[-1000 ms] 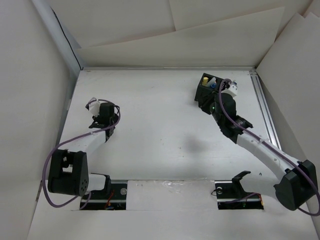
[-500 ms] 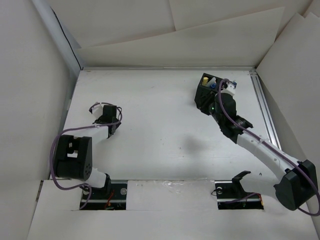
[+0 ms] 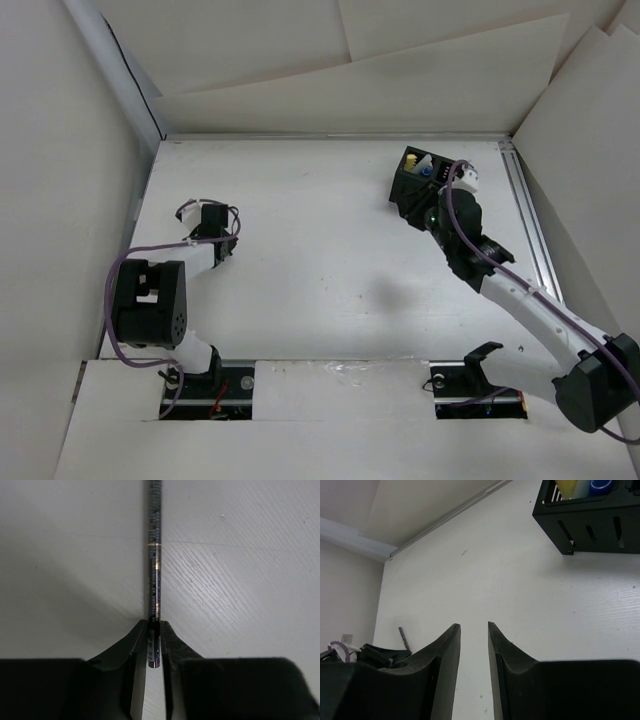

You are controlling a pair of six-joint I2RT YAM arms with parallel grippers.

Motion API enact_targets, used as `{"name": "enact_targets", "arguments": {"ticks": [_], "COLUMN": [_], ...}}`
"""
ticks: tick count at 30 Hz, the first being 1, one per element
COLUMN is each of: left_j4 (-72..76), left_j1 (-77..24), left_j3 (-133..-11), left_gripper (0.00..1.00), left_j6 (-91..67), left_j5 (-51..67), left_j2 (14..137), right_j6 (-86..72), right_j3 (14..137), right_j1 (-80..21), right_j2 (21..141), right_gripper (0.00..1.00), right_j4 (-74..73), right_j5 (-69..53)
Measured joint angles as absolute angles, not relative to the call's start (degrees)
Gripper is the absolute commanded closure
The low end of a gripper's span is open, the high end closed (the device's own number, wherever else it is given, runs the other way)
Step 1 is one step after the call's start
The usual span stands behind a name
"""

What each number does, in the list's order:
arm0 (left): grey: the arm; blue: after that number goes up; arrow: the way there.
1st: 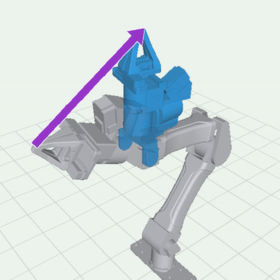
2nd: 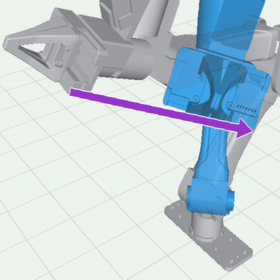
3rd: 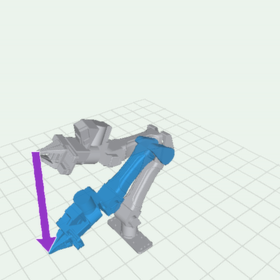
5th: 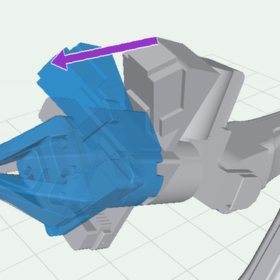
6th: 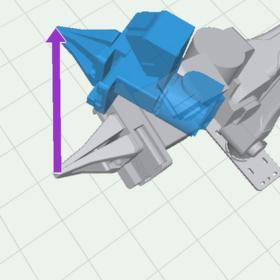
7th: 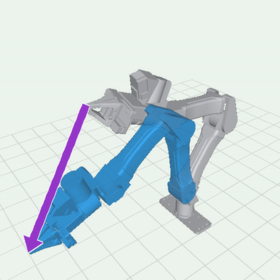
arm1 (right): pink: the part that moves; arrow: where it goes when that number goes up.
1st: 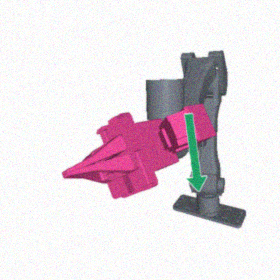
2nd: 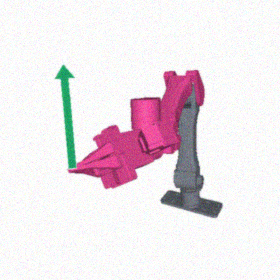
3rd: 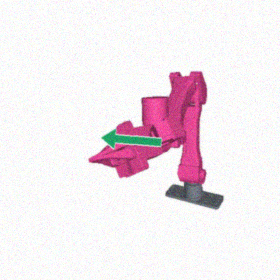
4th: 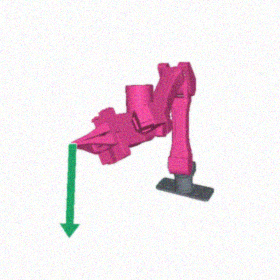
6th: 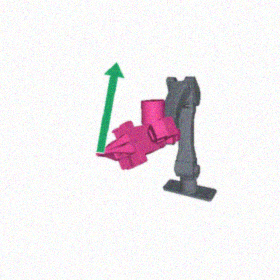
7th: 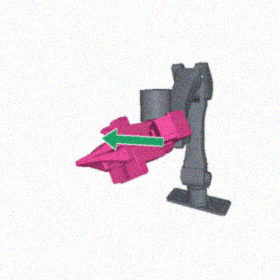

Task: Sort the stationery into containers
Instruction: Pick up the pen from the center of the board.

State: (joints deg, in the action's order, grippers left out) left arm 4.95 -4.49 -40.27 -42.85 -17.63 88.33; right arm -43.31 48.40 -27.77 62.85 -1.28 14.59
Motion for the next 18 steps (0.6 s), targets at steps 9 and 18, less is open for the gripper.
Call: {"name": "enact_targets", "arguments": {"ticks": [9,18], "left_j4": [4.9,5.7], "left_j1": [-4.5,-4.8], "left_j3": [-40.9,-39.7], "left_gripper": [1.00,1.00], "left_j6": [-42.0,-40.8], "left_j5": [-16.8,-15.9], "left_j2": [88.9,87.7], "right_j6": [-43.3,-43.3], "right_j3": [47.9,47.9], "right_j1": [-26.9,-25.5], "right_j2": [62.6,62.6], "right_gripper": [0.64,0.60], "right_j4": [-1.3,-1.3], "right_j5": [14.6,13.5]}}
